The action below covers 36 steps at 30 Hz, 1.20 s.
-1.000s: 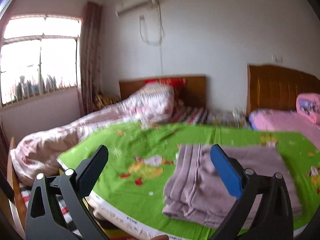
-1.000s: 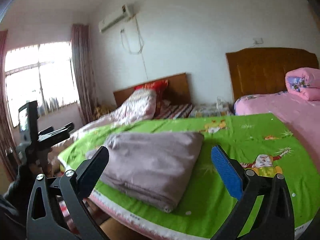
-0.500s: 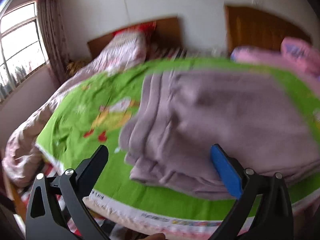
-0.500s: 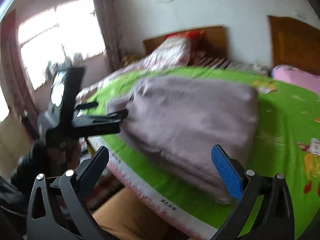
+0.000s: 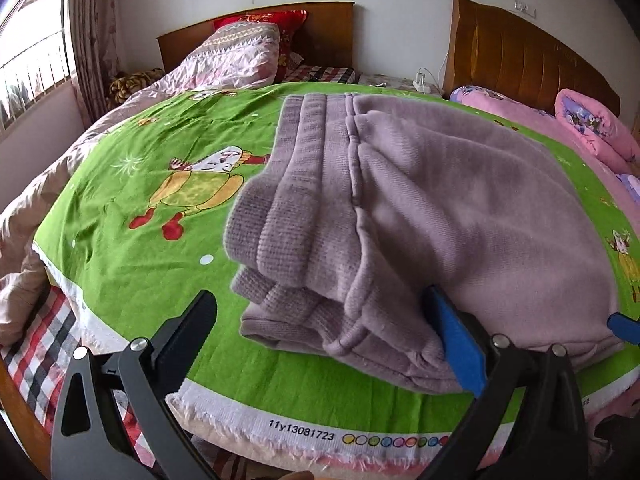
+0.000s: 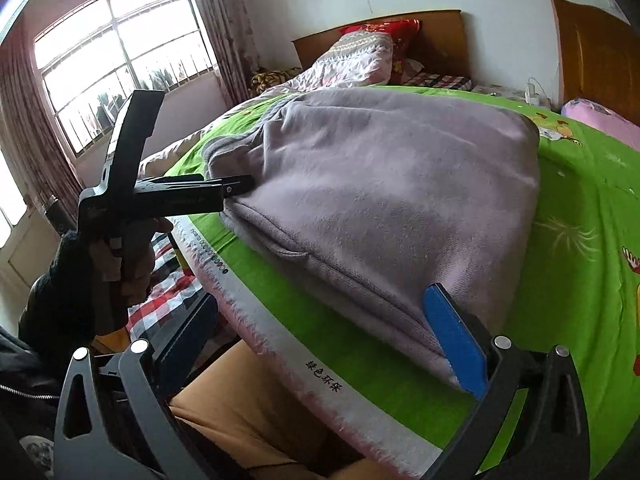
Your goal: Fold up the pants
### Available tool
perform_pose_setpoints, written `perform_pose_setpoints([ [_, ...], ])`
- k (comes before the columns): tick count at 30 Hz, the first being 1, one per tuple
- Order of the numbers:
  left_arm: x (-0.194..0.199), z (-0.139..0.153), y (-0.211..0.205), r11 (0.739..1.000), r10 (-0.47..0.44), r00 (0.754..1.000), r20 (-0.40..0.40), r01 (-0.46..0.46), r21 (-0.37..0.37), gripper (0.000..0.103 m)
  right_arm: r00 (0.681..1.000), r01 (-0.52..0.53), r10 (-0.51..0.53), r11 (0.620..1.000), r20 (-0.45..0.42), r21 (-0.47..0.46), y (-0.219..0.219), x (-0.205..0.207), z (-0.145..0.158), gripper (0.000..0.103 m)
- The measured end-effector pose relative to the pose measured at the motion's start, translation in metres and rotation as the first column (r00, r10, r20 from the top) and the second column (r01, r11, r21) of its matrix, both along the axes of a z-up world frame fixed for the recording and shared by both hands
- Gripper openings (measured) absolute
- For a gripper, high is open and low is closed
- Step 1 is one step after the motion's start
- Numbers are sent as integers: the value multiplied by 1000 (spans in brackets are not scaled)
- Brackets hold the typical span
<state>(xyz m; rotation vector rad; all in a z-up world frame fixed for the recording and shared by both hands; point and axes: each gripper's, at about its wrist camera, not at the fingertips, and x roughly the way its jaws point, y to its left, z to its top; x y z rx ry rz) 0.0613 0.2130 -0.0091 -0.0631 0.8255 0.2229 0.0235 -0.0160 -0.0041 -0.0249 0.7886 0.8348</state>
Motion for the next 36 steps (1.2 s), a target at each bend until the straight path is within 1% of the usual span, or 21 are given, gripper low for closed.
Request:
perform_pose_setpoints([
  [6,-1,-2,4,1000,0,1000,10,0,-12,102,1000,-6,6,1000,12,-4,0,-3,0,99],
  [8,-2,1,2,1000,9,1000,-2,-9,-7,102,1000,-8,8,1000,-13,-2,-1,-1,4,99],
  [10,-6,11,-5,999,14,1000,9,-14,32,102,998,-26,26,1000,-58,12,-5,12,18,98],
  [11,-9,18,-11,997,1,999,36,-3,75,102,999,-16,17,1000,-43,24,-9,19,26,98],
  [13,-12,22,-19,991,-18,998,62,9,135,102,998,49,-50,998,25,42,-15,44,48,99],
  [14,-10,19,-21,988,-18,998,53,10,152,102,995,78,-81,994,51,71,-17,68,61,99],
  [16,-6,12,-20,991,-7,999,31,3,131,102,995,88,-94,989,43,122,-15,110,72,99],
  [18,-6,10,-17,995,-3,999,32,0,101,102,993,113,-108,984,-42,138,-8,166,66,99],
  [19,-7,11,-16,995,-6,999,31,3,97,102,985,146,-131,980,-115,132,-5,198,55,99],
  [21,-8,13,-15,996,-14,999,33,11,89,102,965,195,-171,975,-201,107,-3,234,37,99],
  [22,-10,13,-15,996,-17,999,37,14,87,102,953,227,-203,970,-224,86,-4,248,29,98],
  [24,-17,17,-15,995,-31,998,63,24,98,102,924,331,-319,943,-210,22,-15,261,24,97],
  [25,-22,20,-16,993,-39,996,80,30,112,102,903,387,-382,922,-198,-14,-23,258,26,97],
  [26,-27,24,-17,991,-51,993,103,37,129,102,881,430,-425,903,-210,-24,-34,249,33,97],
  [27,-33,29,-18,989,-55,990,129,36,147,102,880,436,-422,899,-219,22,-45,233,42,97],
  [28,-36,33,-18,987,-52,988,144,28,160,102,890,434,-412,896,-193,90,-56,207,56,98],
  [29,-40,38,-21,981,-37,984,172,3,195,102,898,431,-413,894,-153,122,-63,182,67,98],
  [31,-44,46,-28,967,-14,976,216,-41,250,102,906,423,-420,895,-54,140,-71,126,85,99],
  [32,-46,50,-34,960,1,971,238,-67,270,102,908,411,-418,902,28,131,-71,85,95,99],
  [34,-46,54,-43,957,14,966,259,-87,276,102,890,426,-439,897,127,117,-69,38,100,99],
  [36,-43,55,-52,970,3,963,268,-67,232,102,856,462,-470,882,213,93,-61,-12,92,99],
])
